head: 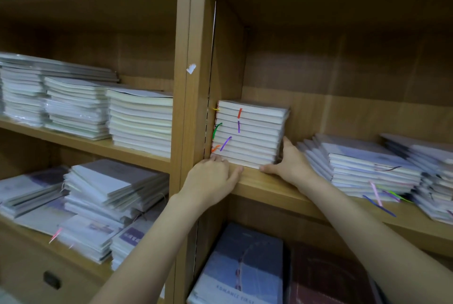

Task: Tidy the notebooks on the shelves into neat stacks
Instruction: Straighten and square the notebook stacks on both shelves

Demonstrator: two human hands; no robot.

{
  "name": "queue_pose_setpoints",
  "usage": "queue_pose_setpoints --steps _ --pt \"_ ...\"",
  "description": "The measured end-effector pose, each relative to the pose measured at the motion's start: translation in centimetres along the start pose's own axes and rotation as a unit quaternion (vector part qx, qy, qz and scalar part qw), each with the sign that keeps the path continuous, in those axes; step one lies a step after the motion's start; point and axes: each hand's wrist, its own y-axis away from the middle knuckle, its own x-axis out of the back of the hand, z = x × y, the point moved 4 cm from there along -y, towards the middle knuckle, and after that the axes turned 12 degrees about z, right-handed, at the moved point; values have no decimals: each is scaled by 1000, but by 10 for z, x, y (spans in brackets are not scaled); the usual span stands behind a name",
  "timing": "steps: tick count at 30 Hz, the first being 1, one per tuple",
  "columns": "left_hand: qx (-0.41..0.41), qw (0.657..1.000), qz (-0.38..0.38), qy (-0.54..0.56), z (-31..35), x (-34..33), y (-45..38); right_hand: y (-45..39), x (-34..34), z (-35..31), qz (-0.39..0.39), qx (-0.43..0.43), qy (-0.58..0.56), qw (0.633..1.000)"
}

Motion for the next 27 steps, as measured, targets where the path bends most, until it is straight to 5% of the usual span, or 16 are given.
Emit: queue_pose_setpoints --steps 7,14,27 --pt "23 997 -74 14 0 5 -5 -4 2 0 -5 0 -8 1000" --pt "22 998 -57 35 1 0 2 7 12 -3 14 11 -210 978" --pt "15 997 -70 32 2 5 -3 -1 -4 -12 -38 84 -165 982"
